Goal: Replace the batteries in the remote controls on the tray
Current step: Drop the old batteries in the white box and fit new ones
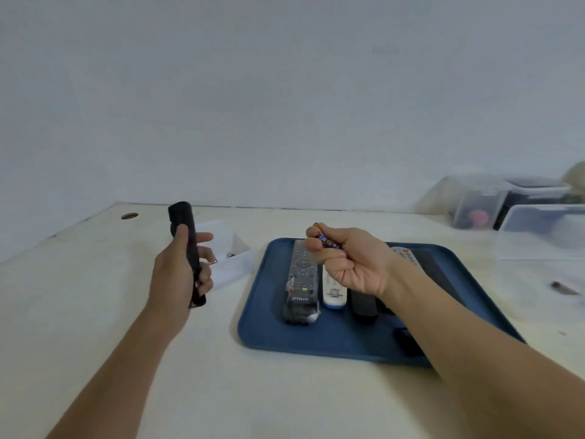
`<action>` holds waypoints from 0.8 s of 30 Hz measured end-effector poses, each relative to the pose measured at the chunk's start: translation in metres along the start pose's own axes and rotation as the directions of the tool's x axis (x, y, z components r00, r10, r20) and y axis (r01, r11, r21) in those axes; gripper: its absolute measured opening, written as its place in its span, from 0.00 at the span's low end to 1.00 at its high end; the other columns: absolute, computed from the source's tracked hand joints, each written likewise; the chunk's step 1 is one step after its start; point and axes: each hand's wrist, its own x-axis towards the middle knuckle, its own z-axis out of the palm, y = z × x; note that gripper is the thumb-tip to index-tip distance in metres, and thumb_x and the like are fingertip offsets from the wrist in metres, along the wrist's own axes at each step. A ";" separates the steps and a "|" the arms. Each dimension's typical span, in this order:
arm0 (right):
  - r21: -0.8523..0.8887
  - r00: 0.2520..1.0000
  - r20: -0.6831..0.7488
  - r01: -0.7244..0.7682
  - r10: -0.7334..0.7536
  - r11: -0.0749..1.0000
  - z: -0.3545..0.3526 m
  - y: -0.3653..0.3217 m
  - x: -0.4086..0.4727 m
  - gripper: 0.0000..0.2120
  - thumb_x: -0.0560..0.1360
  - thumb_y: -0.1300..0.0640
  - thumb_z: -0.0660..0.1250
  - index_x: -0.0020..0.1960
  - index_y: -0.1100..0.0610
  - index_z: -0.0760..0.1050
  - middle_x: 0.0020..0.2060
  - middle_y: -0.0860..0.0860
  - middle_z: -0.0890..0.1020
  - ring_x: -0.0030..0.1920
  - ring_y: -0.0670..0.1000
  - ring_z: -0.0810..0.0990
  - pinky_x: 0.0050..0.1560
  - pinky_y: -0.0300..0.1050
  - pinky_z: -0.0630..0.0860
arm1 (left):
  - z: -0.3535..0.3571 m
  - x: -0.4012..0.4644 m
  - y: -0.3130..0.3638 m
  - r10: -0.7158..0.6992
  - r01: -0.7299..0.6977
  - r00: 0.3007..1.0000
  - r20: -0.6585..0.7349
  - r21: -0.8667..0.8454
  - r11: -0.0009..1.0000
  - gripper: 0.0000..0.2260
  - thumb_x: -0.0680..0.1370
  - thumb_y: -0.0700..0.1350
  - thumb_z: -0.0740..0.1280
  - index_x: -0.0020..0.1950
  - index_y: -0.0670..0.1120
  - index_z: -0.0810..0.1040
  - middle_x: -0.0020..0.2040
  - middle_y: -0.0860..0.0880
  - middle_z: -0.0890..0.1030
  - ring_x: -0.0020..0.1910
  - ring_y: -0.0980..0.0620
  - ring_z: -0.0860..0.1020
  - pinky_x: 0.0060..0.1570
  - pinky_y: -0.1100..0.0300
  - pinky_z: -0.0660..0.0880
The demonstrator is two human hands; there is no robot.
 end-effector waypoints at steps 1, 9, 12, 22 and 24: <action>-0.064 0.999 -0.038 0.028 -0.030 0.998 -0.003 -0.005 -0.007 0.11 0.83 0.57 0.56 0.44 0.58 0.70 0.31 0.51 0.71 0.25 0.42 0.55 0.16 0.31 0.54 | 0.020 -0.004 0.004 -0.050 0.060 0.993 0.111 -0.090 0.994 0.19 0.85 0.55 0.54 0.58 0.40 0.76 0.31 0.47 0.74 0.21 0.54 0.65 0.19 0.65 0.61; -0.630 0.880 -0.201 0.220 -0.431 0.744 -0.043 -0.043 -0.056 0.13 0.84 0.54 0.60 0.59 0.61 0.78 0.30 0.47 0.61 0.27 0.44 0.56 0.20 0.33 0.56 | 0.186 -0.024 0.000 -0.241 0.386 0.851 0.466 -0.245 0.889 0.14 0.86 0.47 0.54 0.60 0.39 0.73 0.35 0.43 0.80 0.28 0.50 0.73 0.26 0.60 0.74; -0.704 0.856 -0.186 0.227 -0.483 0.673 -0.057 -0.055 -0.071 0.13 0.85 0.59 0.57 0.62 0.62 0.76 0.32 0.49 0.67 0.27 0.44 0.56 0.21 0.33 0.57 | 0.205 -0.020 -0.017 -0.249 0.421 0.839 0.484 -0.286 0.861 0.15 0.87 0.51 0.54 0.63 0.43 0.73 0.38 0.44 0.79 0.30 0.50 0.76 0.30 0.56 0.77; -0.930 0.708 -0.057 0.218 -0.704 0.295 -0.051 -0.058 -0.084 0.06 0.79 0.63 0.68 0.48 0.67 0.79 0.34 0.58 0.81 0.19 0.41 0.68 0.23 0.29 0.64 | 0.215 -0.030 -0.040 -0.346 0.559 0.750 0.564 -0.260 0.787 0.17 0.81 0.40 0.54 0.67 0.38 0.74 0.44 0.42 0.75 0.33 0.50 0.73 0.30 0.59 0.72; -0.941 0.680 -0.006 0.243 -0.733 0.234 -0.050 -0.055 -0.085 0.06 0.78 0.66 0.69 0.49 0.70 0.80 0.35 0.60 0.81 0.20 0.40 0.72 0.24 0.27 0.67 | 0.213 -0.031 -0.041 -0.341 0.547 0.740 0.580 -0.223 0.807 0.14 0.83 0.39 0.55 0.65 0.39 0.74 0.43 0.42 0.79 0.36 0.50 0.77 0.33 0.58 0.76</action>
